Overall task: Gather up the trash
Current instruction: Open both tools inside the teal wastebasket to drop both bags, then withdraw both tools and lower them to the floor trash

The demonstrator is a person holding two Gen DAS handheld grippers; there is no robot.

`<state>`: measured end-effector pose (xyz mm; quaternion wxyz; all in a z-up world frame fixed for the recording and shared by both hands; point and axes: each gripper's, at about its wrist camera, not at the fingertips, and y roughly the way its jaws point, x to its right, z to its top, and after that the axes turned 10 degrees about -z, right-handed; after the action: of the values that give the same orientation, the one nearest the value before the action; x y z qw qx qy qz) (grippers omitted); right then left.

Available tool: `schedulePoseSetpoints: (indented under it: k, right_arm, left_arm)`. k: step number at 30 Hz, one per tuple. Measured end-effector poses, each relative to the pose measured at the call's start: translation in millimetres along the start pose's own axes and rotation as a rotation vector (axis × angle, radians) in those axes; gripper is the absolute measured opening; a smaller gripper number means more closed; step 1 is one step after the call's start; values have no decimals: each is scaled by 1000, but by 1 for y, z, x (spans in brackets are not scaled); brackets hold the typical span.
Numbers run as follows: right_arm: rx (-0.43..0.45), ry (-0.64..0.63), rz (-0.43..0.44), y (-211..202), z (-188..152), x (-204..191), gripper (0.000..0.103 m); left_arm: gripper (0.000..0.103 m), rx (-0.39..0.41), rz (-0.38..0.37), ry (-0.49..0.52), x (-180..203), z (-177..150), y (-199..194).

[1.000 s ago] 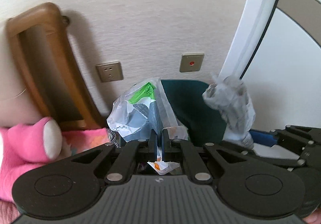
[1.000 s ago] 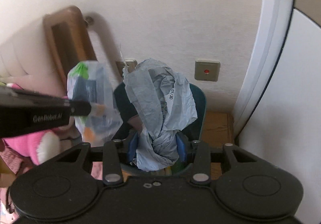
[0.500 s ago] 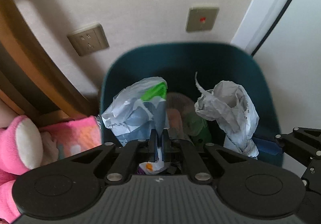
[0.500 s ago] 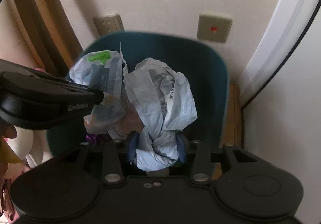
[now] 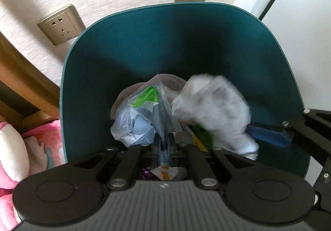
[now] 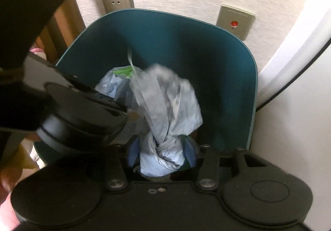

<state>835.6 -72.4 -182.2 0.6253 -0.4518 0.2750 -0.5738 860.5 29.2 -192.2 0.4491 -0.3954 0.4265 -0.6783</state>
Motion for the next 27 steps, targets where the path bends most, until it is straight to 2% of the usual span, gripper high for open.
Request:
schedulePoseSetpoints:
  k: [2, 4, 5, 6, 7, 11, 17, 27]
  right_arm:
    - [16, -14, 5, -3, 0, -1, 60]
    - [25, -28, -1, -7, -1, -2, 62]
    - [29, -28, -1, -10, -1, -1, 62]
    - [33, -23, 3, -12, -1, 0, 62]
    - [37, -15, 9, -15, -2, 2, 62]
    - [70, -1, 27, -31, -7, 8, 68]
    - [138, 18, 63, -71, -21, 23, 72]
    - [271, 3, 114, -154, -73, 50, 83]
  left_arm:
    - [16, -1, -1, 3, 1, 0, 0]
    - [40, 2, -6, 2, 0, -1, -2]
    - [48, 10, -9, 2, 0, -2, -4]
    - [62, 21, -11, 3, 2, -3, -6]
    - [65, 35, -13, 1, 2, -4, -10]
    - [65, 59, -29, -23, 5, -7, -26]
    - [65, 137, -27, -30, 22, -20, -64]
    - [65, 313, 12, -55, 71, -73, -143]
